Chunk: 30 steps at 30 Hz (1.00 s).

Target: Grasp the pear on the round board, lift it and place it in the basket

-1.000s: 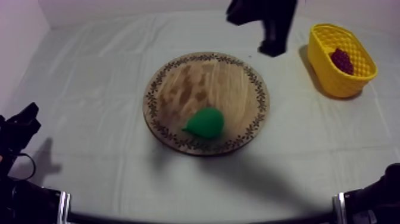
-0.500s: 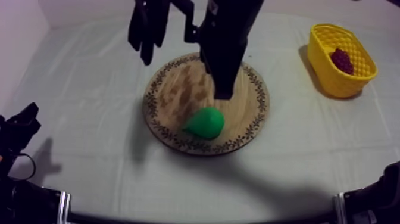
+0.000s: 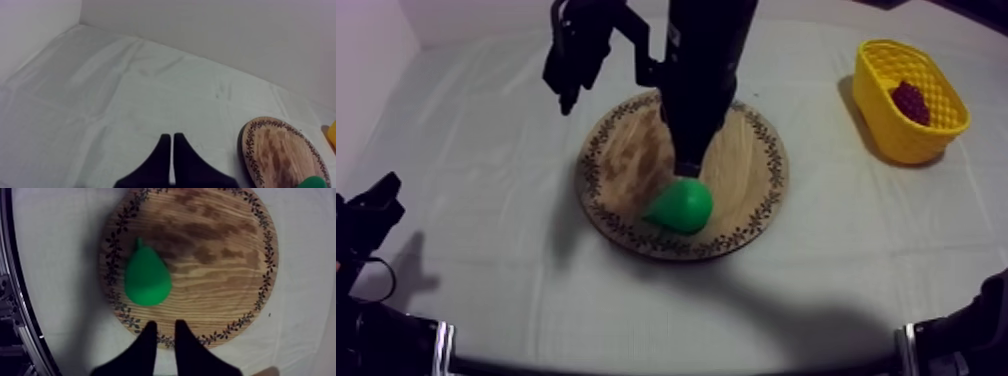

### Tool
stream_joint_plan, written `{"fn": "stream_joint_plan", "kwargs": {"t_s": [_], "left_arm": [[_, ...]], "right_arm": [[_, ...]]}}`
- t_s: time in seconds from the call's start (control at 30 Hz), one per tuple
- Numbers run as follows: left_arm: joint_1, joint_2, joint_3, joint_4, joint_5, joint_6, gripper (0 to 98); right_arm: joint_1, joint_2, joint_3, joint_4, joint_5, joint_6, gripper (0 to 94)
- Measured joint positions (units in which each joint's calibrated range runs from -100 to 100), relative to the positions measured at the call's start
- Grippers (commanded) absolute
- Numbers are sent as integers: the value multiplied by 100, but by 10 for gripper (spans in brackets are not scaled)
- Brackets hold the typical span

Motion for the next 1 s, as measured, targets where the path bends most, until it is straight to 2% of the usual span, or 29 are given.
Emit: {"fn": "stream_joint_plan", "kwargs": {"t_s": [0.17, 0.33, 0.57, 0.83, 1.0], "left_arm": [[0, 0, 0, 0, 0, 0, 1], [0, 0, 0, 0, 0, 0, 1], [0, 0, 0, 0, 0, 0, 1], [0, 0, 0, 0, 0, 0, 1], [0, 0, 0, 0, 0, 0, 1]], "right_arm": [[-31, 12, 59, 30, 0, 78, 564], [-41, 19, 181, 52, -9, 141, 659], [21, 153, 426, -59, -56, 223, 693], [71, 617, 585, -376, -330, 440, 691], [112, 1009, 598, -469, -500, 484, 685]]}}
